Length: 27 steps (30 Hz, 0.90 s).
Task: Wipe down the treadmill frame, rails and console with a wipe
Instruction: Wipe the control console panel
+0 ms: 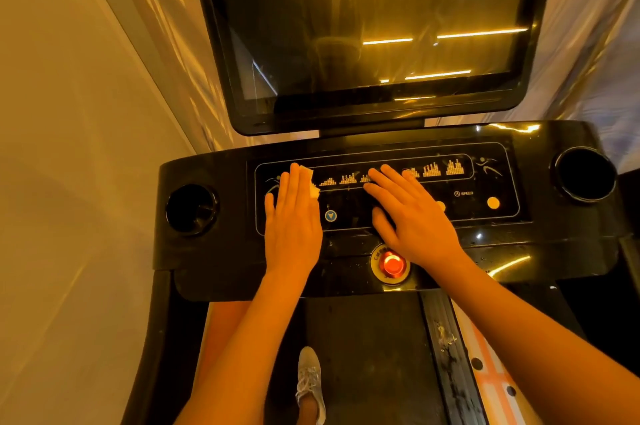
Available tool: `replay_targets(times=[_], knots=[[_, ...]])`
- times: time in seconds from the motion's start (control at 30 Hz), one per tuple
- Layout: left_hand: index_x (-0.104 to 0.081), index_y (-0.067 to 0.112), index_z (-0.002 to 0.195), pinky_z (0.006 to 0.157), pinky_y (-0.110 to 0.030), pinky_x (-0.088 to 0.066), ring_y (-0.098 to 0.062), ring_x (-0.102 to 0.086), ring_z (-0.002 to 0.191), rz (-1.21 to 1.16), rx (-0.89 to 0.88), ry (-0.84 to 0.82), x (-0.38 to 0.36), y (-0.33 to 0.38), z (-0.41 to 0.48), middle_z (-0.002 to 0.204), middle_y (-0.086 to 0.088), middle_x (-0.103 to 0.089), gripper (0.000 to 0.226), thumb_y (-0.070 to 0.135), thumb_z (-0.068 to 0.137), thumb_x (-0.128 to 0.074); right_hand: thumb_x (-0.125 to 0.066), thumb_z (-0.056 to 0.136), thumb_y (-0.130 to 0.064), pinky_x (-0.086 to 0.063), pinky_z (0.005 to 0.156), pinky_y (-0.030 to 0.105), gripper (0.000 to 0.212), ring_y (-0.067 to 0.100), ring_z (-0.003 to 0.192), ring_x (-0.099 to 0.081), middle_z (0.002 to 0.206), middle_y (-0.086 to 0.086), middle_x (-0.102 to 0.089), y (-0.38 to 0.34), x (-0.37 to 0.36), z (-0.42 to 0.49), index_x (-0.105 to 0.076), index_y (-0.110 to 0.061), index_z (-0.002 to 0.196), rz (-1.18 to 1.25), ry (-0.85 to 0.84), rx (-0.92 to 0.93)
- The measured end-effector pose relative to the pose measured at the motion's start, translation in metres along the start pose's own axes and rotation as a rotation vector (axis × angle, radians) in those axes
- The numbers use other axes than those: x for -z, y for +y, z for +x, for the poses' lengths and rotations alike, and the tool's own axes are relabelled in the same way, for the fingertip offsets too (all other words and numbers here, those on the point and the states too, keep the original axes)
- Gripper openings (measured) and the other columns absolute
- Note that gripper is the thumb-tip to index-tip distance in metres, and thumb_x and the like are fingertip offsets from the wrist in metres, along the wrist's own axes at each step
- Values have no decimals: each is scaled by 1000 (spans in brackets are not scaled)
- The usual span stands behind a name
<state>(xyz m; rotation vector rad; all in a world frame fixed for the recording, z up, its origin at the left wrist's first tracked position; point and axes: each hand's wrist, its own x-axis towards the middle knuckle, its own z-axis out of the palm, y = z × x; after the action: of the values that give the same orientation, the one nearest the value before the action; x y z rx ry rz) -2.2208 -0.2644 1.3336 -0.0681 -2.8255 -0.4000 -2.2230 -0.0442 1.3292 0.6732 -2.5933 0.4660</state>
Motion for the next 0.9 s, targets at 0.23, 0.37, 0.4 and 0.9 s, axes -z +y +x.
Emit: replay_targets(times=[0.23,0.37,0.4,0.9], knots=[[-9,19,162,123,-46,-3,-23,0,156,-27,27,22,5,3,56,170,-4,-4,58,29,110,-30,-40,104,-35,-18,125,44,49,25,152,-30,159,7,-43,-1,0,0,-51,-15,148,-4,-13,-11],[-12,18,162,123,-43,-4,-24,-3,156,-72,-39,35,-1,-3,25,170,-6,-6,57,26,109,-31,-41,104,-34,-18,125,43,49,25,152,-30,159,7,-43,-1,0,0,-51,-15,147,-8,-11,-13],[-14,16,162,123,-42,-7,-24,-4,155,-85,-49,38,-5,-6,6,169,-7,-8,57,26,108,-30,-41,104,-34,-18,124,43,49,25,152,-30,159,7,-43,-1,0,0,-51,-15,147,-10,-8,-13],[1,17,158,122,-40,-3,-21,4,153,-40,-40,3,-14,1,-25,166,-5,4,66,22,105,-36,-41,103,-34,-18,124,43,49,25,152,-30,159,7,-43,-3,0,0,-51,-15,148,-20,-8,-30]])
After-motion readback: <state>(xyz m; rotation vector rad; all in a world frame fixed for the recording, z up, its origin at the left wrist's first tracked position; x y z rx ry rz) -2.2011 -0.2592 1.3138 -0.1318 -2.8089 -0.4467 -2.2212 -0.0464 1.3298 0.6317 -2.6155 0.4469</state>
